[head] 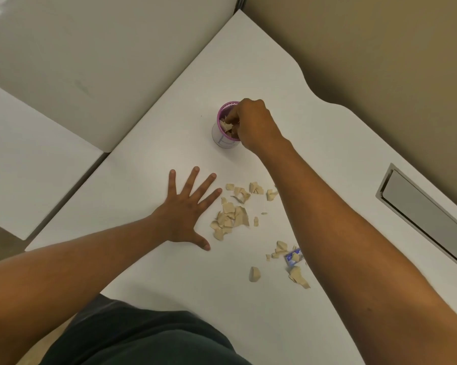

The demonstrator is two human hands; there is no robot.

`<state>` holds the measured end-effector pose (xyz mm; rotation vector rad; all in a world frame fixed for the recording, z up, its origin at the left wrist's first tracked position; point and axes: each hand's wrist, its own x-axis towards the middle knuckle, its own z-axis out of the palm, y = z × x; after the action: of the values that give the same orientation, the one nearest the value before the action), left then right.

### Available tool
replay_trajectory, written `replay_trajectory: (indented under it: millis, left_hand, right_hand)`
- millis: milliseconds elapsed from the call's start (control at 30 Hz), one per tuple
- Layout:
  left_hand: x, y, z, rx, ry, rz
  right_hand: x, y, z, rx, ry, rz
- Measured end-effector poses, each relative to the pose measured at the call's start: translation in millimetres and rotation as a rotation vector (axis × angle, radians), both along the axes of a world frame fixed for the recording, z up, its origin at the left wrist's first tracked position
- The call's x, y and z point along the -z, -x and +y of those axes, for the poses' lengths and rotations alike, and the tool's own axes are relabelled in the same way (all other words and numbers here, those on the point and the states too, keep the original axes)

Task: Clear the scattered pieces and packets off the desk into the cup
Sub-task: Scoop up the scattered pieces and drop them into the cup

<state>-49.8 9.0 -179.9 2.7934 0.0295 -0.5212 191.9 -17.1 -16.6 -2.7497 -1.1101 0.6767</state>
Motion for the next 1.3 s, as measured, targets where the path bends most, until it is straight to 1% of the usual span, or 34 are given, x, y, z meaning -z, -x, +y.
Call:
replay_trajectory:
  millis: [33, 100, 167, 233, 267, 333, 433, 467, 533, 633, 733, 833, 900, 967, 1033, 1100, 1200, 1300]
  left_hand:
    - [-1.2, -0.4, 0.3, 0.001, 0.001, 0.009]
    - [-4.3, -1.1, 1.3, 0.001, -0.007, 0.036]
    - [-8.7, -1.8, 2.8, 0.013, -0.025, 0.082]
    - [-12.4, -2.8, 3.1, 0.026, -0.040, 0.122]
    - [-15.0, -3.9, 2.6, 0.016, -0.040, 0.128]
    - [-25.3, -7.9, -0.3, -0.061, 0.005, 0.110]
    - [-46.0, -19.1, -9.7, -0.181, 0.114, 0.012]
    - [-50.8, -23.5, -14.1, -0.187, 0.149, 0.001]
    - [-56.6, -32.1, -24.3, -0.191, 0.266, 0.032]
    - [-60.0, -42.3, -40.4, -0.203, 0.389, 0.088]
    - [-61.0, -45.5, -50.3, -0.259, 0.441, 0.065]
    - [-64.3, -41.1, -50.9, -0.319, 0.461, 0.015]
    - [-66.6, -33.7, -47.1, -0.318, 0.410, -0.012]
    - [-68.0, -25.5, -44.0, -0.283, 0.360, 0.005]
    - [-67.7, -20.1, -43.0, -0.234, 0.330, 0.065]
    - [-67.7, -20.5, -45.6, -0.212, 0.347, 0.127]
    - [-68.1, -28.8, -54.4, -0.226, 0.384, 0.125]
    - [-66.2, -36.7, -61.2, -0.294, 0.443, 0.027]
  right_hand:
    - [0.7, 0.7, -3.6, 0.000, -0.025, 0.002]
    - [-2.0, -1.7, -15.1, 0.055, -0.148, -0.020]
    - [-6.6, -1.6, -37.3, 0.184, -0.324, -0.032]
    - [-2.5, 6.9, -69.9, 0.305, -0.420, -0.032]
    - [4.5, 13.7, -88.3, 0.337, -0.404, -0.028]
    - [24.9, 28.6, -122.6, 0.315, -0.277, -0.021]
    - [58.9, 48.4, -159.3, 0.190, -0.112, 0.056]
    - [68.1, 55.4, -167.0, 0.132, -0.075, 0.075]
    - [83.4, 70.3, -178.1, 0.032, -0.031, 0.051]
    - [94.6, 94.9, -186.8, -0.003, -0.040, 0.013]
    - [95.2, 118.2, -196.2, 0.040, -0.118, 0.083]
    - [89.1, 125.8, -206.9, 0.205, -0.266, 0.115]
    - [84.1, 122.9, -213.4, 0.330, -0.331, 0.132]
    - [81.5, 120.3, -216.9, 0.352, -0.269, 0.184]
    - [83.2, 121.7, -215.3, 0.301, -0.142, 0.221]
    - [87.7, 125.7, -209.7, 0.261, -0.070, 0.216]
    - [95.4, 132.2, -195.5, 0.249, -0.091, 0.193]
    - [99.4, 139.5, -181.6, 0.327, -0.216, 0.175]
